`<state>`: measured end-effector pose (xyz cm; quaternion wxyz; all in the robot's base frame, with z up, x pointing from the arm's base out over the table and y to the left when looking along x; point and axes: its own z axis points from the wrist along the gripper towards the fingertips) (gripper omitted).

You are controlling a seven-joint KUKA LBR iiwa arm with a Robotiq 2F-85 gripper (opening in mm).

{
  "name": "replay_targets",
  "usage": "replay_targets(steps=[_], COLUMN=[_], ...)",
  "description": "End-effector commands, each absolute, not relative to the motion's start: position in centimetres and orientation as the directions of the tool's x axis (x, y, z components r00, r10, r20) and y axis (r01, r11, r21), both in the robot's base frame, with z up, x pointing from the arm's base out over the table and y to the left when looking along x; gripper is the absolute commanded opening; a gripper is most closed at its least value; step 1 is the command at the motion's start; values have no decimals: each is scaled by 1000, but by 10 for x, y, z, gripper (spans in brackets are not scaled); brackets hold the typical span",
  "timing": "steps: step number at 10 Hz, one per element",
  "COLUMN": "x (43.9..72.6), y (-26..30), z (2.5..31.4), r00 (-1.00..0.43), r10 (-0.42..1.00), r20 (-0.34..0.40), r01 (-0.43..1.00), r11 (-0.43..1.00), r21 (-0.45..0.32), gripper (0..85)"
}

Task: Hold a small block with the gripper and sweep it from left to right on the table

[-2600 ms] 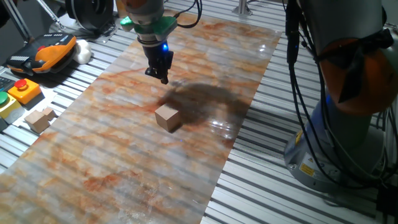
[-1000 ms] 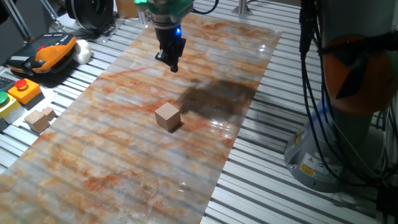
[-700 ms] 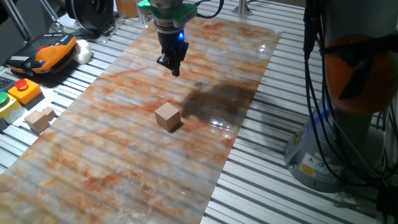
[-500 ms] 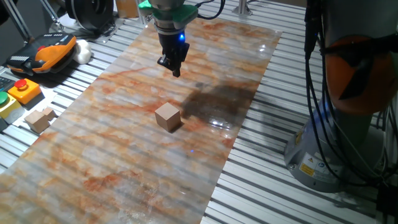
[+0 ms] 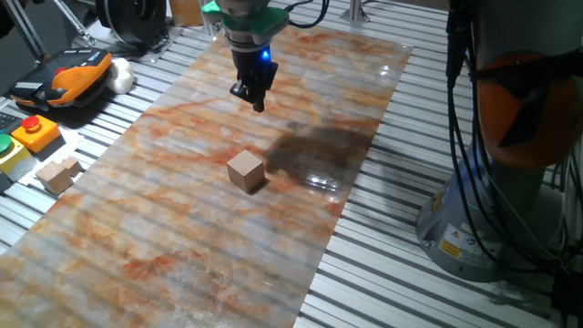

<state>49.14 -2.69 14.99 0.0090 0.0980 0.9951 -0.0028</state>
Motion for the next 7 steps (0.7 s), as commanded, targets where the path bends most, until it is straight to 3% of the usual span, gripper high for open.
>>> replay_targets(steps=[1,4,7], x=[491,485,471], y=[-27,-32,-35], z=[150,160,172], r00=[-980,-978,-977], r10=[199,206,212], r20=[-14,32,33], r01=[199,207,213], r11=[980,978,977], r21=[0,5,17], gripper=[0,0,0])
